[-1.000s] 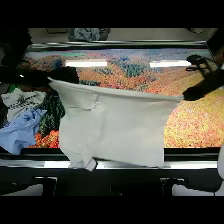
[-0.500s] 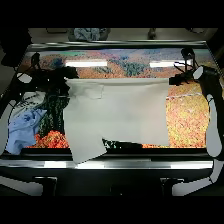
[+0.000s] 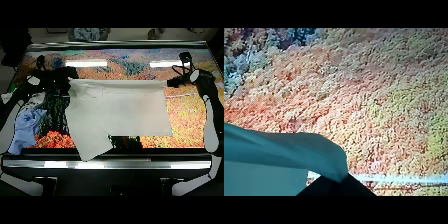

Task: Fold the shirts.

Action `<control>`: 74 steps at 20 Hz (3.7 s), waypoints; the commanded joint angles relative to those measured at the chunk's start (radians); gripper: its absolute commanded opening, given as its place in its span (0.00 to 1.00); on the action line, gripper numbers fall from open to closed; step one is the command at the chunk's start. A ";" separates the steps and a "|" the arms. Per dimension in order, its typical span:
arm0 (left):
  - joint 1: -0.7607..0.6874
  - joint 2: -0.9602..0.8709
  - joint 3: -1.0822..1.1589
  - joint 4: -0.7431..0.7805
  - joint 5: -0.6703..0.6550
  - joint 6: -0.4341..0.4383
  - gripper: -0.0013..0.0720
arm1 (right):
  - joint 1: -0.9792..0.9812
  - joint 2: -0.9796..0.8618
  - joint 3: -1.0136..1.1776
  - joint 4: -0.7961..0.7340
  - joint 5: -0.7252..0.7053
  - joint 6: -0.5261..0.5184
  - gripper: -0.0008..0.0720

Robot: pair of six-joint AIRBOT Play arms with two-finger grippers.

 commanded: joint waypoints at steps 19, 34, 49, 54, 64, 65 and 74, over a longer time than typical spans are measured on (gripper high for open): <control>0.060 0.055 -0.092 0.131 -0.746 -0.180 0.67 | -0.034 0.018 0.040 -0.025 0.593 -0.152 0.85; 0.124 0.494 -0.944 -0.006 -0.550 -0.013 0.66 | -0.254 0.163 -0.234 0.027 0.786 -0.178 0.84; -0.094 0.477 -0.996 -0.070 -0.301 -0.105 0.07 | -0.254 0.212 -0.607 0.197 0.610 -0.244 0.94; -0.093 0.496 -0.996 -0.071 -0.302 -0.105 0.07 | -0.250 0.212 -0.648 0.314 0.502 -0.240 0.85; 0.005 0.643 -0.874 -0.048 -0.348 -0.066 0.06 | -0.201 0.293 -0.566 0.267 0.504 -0.297 0.08; 0.014 0.672 -0.831 -0.048 -0.360 -0.067 0.06 | -0.201 0.315 -0.537 0.274 0.497 -0.296 0.08; 0.032 0.318 -0.315 -0.034 -0.351 -0.074 0.06 | -0.028 0.091 -0.080 0.148 0.320 -0.160 0.08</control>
